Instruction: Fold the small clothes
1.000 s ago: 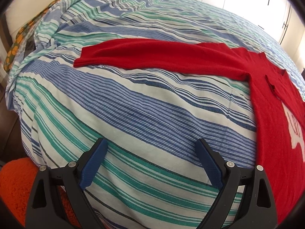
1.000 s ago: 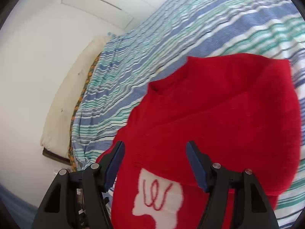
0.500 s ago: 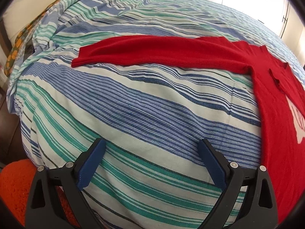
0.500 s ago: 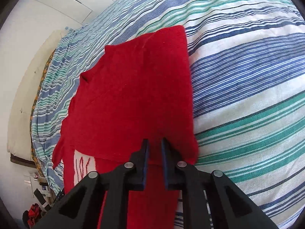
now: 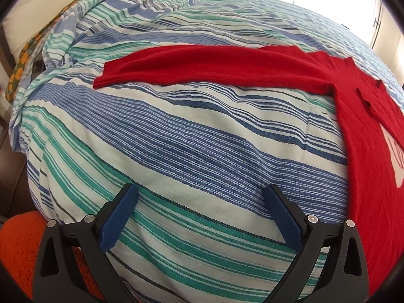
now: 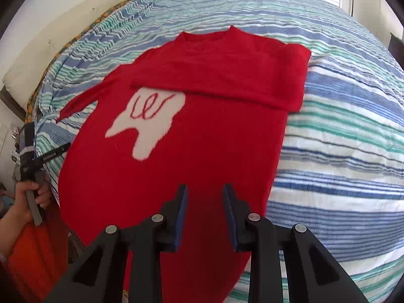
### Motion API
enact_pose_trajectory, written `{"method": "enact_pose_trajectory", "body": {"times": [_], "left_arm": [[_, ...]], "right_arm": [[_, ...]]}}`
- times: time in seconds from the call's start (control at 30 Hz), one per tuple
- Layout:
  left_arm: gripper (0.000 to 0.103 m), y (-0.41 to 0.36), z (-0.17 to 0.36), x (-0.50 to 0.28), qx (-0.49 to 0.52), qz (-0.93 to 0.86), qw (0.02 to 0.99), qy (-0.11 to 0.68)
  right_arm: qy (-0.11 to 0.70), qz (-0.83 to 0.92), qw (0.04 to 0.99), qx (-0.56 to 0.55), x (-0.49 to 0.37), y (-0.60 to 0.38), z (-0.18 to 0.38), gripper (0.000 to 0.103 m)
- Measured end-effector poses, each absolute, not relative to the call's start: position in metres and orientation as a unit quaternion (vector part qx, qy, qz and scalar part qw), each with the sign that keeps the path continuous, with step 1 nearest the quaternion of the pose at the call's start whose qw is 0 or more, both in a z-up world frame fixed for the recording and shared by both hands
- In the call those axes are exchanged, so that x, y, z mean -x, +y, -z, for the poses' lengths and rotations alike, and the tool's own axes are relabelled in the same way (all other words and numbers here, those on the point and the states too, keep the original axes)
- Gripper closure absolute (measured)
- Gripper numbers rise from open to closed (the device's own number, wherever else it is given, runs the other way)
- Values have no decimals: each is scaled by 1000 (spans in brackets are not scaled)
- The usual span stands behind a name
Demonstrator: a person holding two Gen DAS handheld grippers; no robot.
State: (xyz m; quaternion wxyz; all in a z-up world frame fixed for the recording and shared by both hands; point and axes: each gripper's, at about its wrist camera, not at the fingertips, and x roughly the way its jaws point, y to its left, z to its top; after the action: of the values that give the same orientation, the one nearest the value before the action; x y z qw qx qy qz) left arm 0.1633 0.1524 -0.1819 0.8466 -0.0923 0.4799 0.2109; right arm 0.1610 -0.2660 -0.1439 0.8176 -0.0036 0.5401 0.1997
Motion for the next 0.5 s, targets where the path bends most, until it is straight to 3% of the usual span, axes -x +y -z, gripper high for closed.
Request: {"method": "enact_pose_trajectory", "body": {"times": [0.33,0.43,0.5], "left_arm": [[1,150,184,-162,85,-219,846,478],[1,147,185,-161,80,-222,847,476],[1,146,185,-160,76,-222,848,475]], "right_arm": [[502,-158,850,21,-112,-279,129,73],[481,-165,861,25,-101,-273,122,57],[479,-169,861,34,-96,-266,126,56]]}}
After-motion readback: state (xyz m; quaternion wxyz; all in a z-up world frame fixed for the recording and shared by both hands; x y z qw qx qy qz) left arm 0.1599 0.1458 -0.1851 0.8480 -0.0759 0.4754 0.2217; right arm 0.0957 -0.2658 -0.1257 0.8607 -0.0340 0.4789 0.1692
